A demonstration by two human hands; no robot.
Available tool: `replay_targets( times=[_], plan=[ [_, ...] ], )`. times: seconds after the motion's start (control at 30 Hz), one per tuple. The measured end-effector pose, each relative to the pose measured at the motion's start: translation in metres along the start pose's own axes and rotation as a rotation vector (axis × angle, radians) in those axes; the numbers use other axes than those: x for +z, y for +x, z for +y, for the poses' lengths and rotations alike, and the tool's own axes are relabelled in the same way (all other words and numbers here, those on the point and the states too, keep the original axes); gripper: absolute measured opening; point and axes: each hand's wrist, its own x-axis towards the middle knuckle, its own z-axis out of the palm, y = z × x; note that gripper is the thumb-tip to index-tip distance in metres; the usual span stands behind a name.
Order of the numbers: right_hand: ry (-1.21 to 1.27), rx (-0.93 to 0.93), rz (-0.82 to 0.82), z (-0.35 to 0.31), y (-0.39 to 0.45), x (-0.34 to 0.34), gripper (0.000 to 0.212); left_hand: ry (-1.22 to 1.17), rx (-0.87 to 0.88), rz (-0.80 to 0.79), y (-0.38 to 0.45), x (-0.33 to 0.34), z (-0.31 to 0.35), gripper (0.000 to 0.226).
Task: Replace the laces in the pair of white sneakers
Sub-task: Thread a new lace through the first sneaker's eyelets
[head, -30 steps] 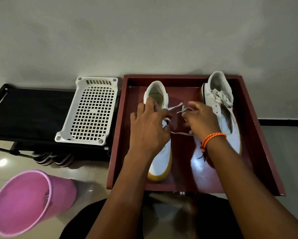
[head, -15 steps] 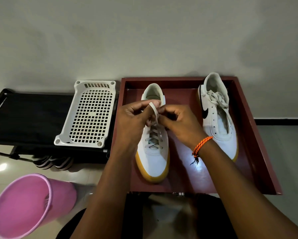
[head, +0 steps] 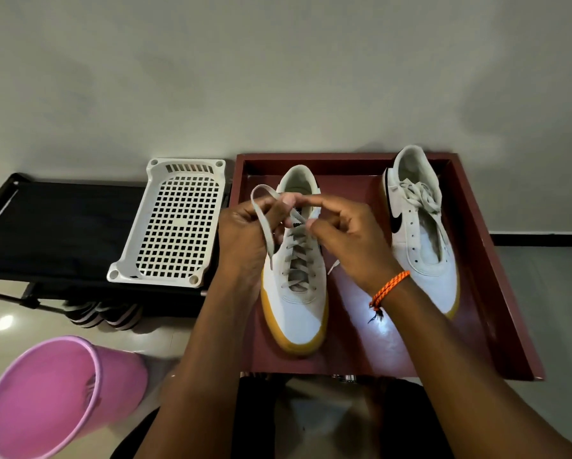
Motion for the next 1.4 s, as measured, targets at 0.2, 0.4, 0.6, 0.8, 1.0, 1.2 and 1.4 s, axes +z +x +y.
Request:
replay_targets(
  times=[0.2, 0.4, 0.6, 0.8, 1.0, 1.2, 1.4],
  plan=[
    [0.012, 0.115, -0.169, -0.001, -0.003, -0.009, 0.016, 0.025, 0.0, 0.017, -0.002, -0.002, 0.002, 0.018],
    [-0.497, 0.314, -0.317, 0.014, -0.005, -0.04, 0.032, 0.084, 0.004, 0.065, 0.003, -0.008, -0.001, 0.019],
    [-0.489, -0.032, 0.282, 0.009, 0.004, -0.009, 0.024, 0.171, -0.045, -0.036, 0.002, -0.002, -0.006, 0.02],
    [-0.28, -0.042, 0.176, 0.014, 0.007, 0.019, 0.024, 0.399, -0.014, -0.115, -0.002, 0.003, -0.013, 0.025],
    [-0.131, -0.087, 0.209, 0.01, 0.012, 0.019, 0.003, 0.487, -0.036, -0.138, 0.002, 0.001, -0.016, 0.028],
    [-0.181, -0.128, 0.296, 0.013, 0.013, 0.021, 0.015, 0.533, -0.024, -0.169, 0.003, 0.0, -0.019, 0.024],
    [-0.648, -0.285, 0.368, 0.015, 0.013, 0.025, 0.015, 0.601, 0.08, 0.077, 0.006, -0.006, -0.014, 0.015]
  ],
)
